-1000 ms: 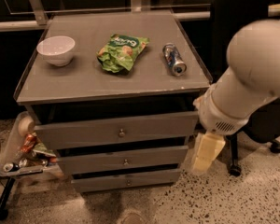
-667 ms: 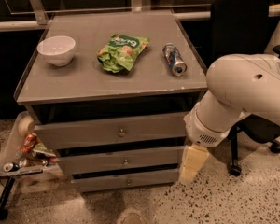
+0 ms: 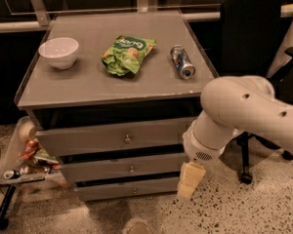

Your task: Open bottom drawer

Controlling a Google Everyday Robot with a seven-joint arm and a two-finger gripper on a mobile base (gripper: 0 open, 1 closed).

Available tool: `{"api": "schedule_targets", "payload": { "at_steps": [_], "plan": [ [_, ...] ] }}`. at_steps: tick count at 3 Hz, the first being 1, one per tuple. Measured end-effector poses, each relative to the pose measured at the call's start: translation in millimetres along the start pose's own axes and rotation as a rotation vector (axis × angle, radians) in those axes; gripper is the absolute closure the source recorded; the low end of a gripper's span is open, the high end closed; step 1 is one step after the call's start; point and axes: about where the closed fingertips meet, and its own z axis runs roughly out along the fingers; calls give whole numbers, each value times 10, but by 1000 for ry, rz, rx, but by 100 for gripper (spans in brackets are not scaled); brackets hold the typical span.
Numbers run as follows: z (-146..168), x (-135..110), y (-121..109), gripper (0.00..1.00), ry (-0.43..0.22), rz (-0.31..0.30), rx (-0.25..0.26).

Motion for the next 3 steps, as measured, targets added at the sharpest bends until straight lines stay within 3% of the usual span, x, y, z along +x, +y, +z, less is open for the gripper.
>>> {"api": "schedule_targets", "payload": {
  "at_steps": [2, 3],
  "plan": [
    [1556, -207, 78, 0, -22, 15, -137],
    [1555, -207, 78, 0, -22, 15, -137]
  ]
}}
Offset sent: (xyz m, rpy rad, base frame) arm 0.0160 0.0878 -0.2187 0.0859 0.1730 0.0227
